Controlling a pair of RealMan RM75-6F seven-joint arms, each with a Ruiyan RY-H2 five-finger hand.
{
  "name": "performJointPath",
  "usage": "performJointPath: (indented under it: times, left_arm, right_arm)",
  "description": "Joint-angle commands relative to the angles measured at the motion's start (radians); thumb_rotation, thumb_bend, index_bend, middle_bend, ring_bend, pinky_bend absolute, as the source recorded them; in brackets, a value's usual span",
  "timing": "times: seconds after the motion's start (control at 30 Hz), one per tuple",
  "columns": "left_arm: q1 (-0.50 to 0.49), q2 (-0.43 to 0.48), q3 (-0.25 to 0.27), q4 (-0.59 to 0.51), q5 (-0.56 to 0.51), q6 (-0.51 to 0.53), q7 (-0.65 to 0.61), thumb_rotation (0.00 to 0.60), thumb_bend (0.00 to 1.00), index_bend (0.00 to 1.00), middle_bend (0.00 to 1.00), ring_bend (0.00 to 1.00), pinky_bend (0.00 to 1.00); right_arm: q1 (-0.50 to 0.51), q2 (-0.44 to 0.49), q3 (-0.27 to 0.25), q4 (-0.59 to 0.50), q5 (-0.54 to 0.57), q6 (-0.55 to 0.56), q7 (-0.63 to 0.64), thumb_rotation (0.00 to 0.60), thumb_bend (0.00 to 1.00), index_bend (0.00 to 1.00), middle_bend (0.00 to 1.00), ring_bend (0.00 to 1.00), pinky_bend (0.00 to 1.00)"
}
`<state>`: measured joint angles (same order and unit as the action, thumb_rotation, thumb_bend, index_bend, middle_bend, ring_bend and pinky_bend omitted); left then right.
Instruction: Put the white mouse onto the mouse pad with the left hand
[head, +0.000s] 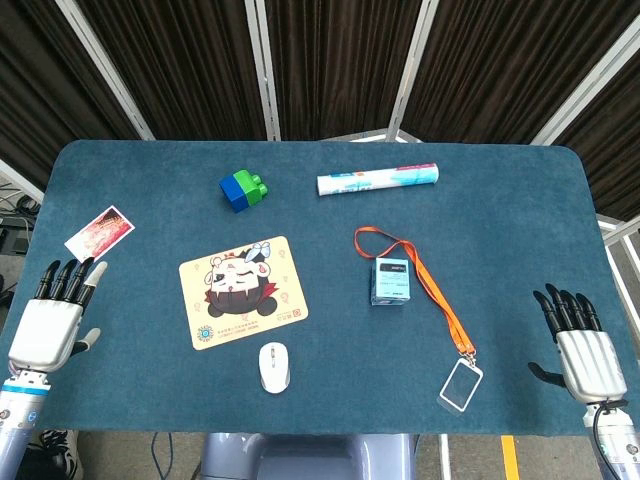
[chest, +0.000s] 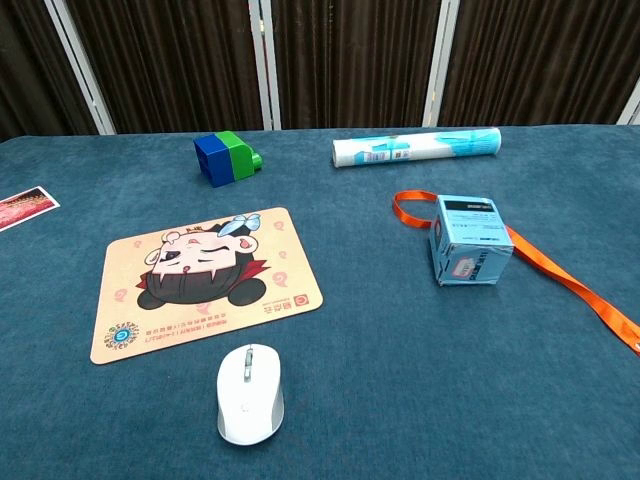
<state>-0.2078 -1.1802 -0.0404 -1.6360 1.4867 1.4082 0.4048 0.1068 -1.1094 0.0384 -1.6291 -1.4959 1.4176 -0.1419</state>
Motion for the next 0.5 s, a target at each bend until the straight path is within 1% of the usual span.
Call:
performJointPath:
  times: [0.03, 0.5]
  left_arm:
    - [0.000, 0.000, 0.000, 0.000, -0.001, 0.000, 0.000, 0.600, 0.20, 0.00, 0.00, 0.00, 0.00]
    - [-0.002, -0.002, -0.003, 0.003, -0.004, -0.002, 0.007, 0.600, 0.20, 0.00, 0.00, 0.00, 0.00]
  right_arm:
    - [0.000, 0.000, 0.000, 0.000, 0.000, 0.000, 0.000, 0.600, 0.09, 0.00, 0.00, 0.00, 0.00]
    - [0.002, -0.001, 0.001, -0.002, 0.003, -0.004, -0.003, 0.600, 0.09, 0.00, 0.00, 0.00, 0.00]
